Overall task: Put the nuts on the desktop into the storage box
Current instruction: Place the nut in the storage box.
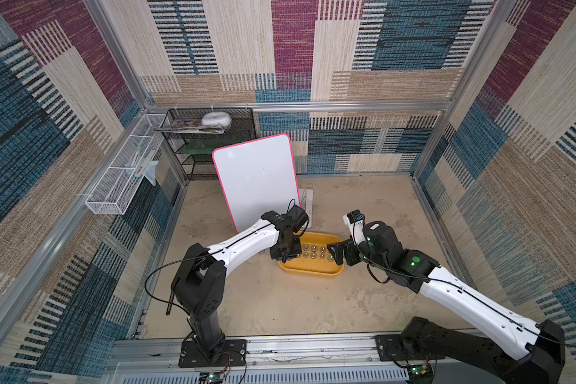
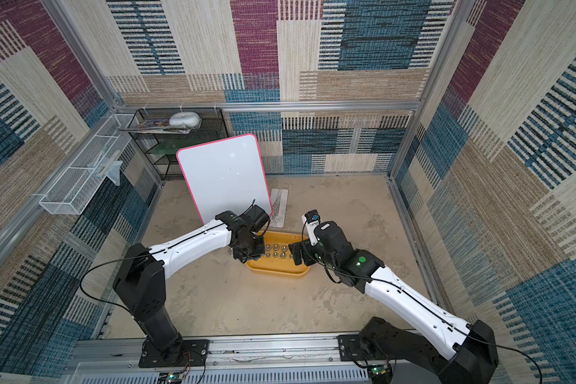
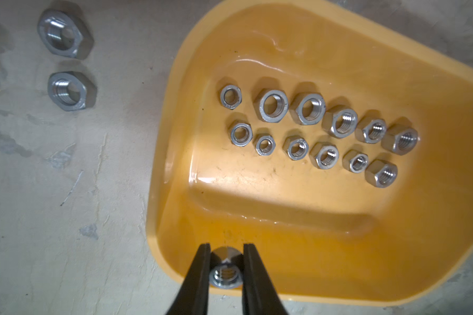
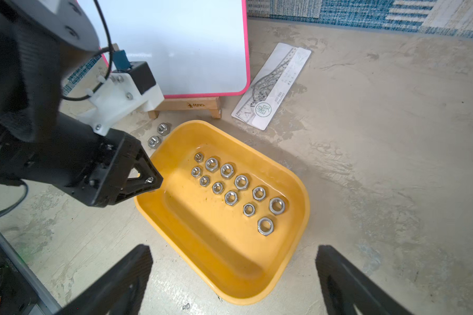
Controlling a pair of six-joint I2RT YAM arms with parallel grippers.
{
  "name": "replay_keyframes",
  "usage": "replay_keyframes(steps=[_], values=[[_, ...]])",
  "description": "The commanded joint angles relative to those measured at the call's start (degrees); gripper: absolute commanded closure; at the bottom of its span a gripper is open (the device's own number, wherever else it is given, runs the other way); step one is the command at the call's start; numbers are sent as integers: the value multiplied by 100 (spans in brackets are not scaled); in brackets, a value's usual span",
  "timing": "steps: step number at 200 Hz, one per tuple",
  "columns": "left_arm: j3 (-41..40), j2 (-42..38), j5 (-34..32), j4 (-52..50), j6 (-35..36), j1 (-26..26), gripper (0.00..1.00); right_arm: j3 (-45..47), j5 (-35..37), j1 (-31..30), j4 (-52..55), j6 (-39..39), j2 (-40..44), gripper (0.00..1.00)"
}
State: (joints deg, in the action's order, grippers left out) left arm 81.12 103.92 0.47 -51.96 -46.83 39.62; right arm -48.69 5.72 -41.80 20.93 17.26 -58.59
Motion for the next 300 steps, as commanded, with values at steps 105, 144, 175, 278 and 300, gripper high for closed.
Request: replay_keyframes(steps=[105,144,175,278,300], values=[[229,961,-231,-62,411,-6,76,-27,-167,115,26,6,-21,1],[130,997,-289,-62,428,-2,66,-9,-217,118,16,19,-20,1],[143,888,-199,-65,426,-2,53,-38,-317,128,43,9,-108,1],[-405,246,-63,-55,-9,487,63,-58,-260,149,17,31,-120,1],[-790,-41,-25,-3,-178,592,63,-53,-235,163,0,45,-119,1]])
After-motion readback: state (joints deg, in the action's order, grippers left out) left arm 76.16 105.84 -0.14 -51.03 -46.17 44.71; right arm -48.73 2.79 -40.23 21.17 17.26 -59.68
